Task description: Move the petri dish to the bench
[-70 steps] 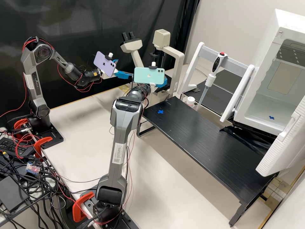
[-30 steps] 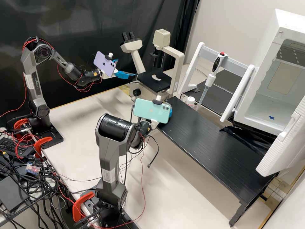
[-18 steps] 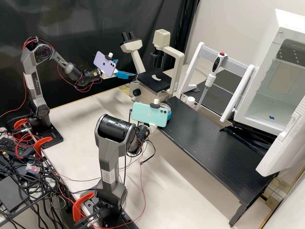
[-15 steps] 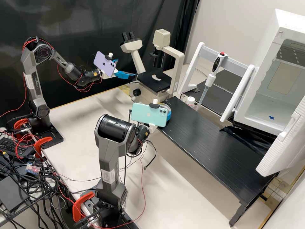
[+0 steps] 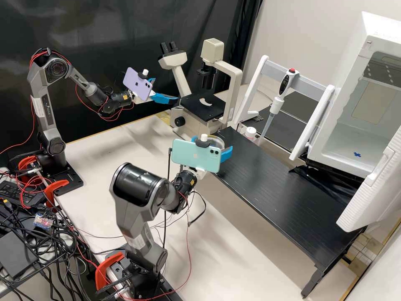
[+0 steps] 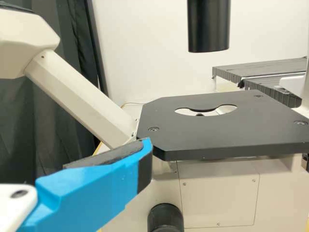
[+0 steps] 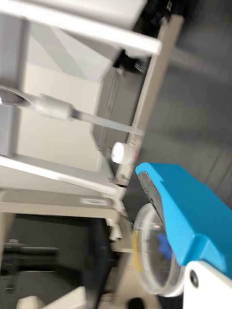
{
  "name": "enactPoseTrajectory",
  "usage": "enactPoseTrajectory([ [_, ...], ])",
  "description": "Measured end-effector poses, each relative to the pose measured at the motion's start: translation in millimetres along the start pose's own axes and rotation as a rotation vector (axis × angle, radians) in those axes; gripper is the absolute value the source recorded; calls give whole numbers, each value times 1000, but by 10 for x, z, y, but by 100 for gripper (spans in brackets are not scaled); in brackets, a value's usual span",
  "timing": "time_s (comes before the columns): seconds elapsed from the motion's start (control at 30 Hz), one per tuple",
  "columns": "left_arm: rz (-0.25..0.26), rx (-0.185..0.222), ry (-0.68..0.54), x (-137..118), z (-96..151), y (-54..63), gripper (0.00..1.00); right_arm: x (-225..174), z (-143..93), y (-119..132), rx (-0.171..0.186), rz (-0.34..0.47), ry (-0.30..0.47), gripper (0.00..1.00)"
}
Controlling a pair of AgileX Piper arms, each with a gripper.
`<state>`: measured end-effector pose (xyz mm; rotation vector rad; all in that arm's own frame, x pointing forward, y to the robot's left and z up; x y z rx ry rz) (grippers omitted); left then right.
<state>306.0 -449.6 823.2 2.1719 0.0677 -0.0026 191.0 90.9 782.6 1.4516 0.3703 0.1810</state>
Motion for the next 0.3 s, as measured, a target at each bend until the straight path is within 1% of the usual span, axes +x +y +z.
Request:
enactPoseTrajectory([
  [0.13, 0, 0, 0, 0, 0, 0, 100, -194, -29, 171, 7, 137, 42, 100],
  [0.2, 0, 0, 0, 0, 0, 0, 100, -274, -17, 248, 32, 196, 54, 100],
  [0.23, 0, 0, 0, 0, 0, 0, 100, -302, -1, 284, 51, 219, 51, 100],
  [0.3, 0, 0, 0, 0, 0, 0, 100, -343, 36, 311, 75, 238, 40, 100],
])
